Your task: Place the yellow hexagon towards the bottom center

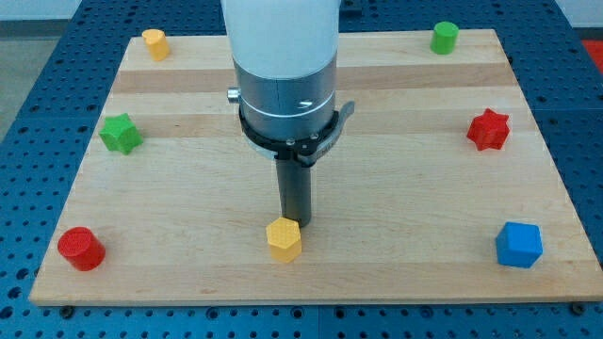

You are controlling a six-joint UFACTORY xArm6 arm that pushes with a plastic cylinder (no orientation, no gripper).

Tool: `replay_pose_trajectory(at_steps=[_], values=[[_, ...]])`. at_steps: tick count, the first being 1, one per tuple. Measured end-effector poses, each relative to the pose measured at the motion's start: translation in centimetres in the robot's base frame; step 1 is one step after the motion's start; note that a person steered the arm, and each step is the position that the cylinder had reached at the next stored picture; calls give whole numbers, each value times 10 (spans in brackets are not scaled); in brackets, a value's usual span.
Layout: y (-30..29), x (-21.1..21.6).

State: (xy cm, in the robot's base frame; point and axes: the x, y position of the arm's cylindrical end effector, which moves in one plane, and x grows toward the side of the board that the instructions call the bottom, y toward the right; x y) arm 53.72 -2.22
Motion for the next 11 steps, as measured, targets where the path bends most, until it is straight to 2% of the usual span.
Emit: replay_pose_trajectory(at_steps=[3, 4, 5, 9, 10, 11], values=[[-10, -7], [-52, -8], [-70, 30], [-30, 40], [-46, 39], [-85, -6]])
